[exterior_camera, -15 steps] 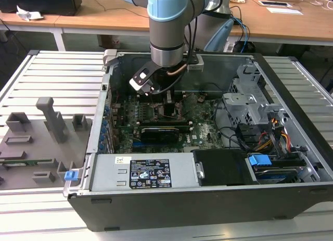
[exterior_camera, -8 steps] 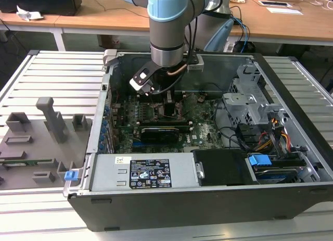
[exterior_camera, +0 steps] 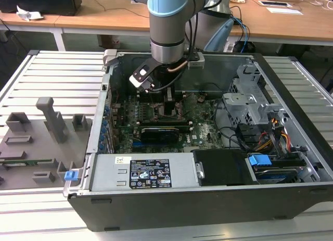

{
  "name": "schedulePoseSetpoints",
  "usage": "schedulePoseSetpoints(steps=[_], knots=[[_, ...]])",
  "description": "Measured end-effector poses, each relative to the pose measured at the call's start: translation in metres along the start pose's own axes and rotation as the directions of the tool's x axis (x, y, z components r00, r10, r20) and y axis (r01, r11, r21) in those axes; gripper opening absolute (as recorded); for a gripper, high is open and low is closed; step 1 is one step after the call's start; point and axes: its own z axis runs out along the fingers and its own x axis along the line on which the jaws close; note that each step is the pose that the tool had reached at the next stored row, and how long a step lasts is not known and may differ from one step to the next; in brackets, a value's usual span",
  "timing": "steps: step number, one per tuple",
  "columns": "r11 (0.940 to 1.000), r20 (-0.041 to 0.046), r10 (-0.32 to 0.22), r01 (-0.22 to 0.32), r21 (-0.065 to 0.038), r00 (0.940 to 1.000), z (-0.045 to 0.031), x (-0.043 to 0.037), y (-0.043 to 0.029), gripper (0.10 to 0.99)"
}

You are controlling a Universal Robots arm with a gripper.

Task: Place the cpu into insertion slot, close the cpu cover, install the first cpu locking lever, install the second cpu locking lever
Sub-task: 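Place the cpu into insertion slot, then close the cpu cover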

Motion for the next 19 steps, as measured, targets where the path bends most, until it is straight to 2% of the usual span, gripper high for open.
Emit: schedulePoseSetpoints(steps=[1, 2, 6, 7, 8, 19], knots=[[1.0, 0.0001, 0.0, 0.0, 0.0, 1.0, -0.0014, 0.0, 0.0001, 0.404], [1.0, 0.0003, 0.0, 0.0, 0.0, 1.0, -0.0022, 0.0001, 0.0002, 0.404], [1.0, 0.0002, 0.0, 0.0, 0.003, 1.0, -0.0049, 0.0001, 0.0013, 0.161], [1.0, 0.0003, 0.0, 0.0, 0.004, 1.0, -0.0056, 0.0001, 0.0014, 0.161], [1.0, 0.0003, 0.0, 0.0, 0.005, 1.0, -0.0065, 0.0001, 0.0015, 0.106], [1.0, 0.0003, 0.0, 0.0, 0.005, 1.0, -0.0116, 0.0001, 0.0019, 0.106]])
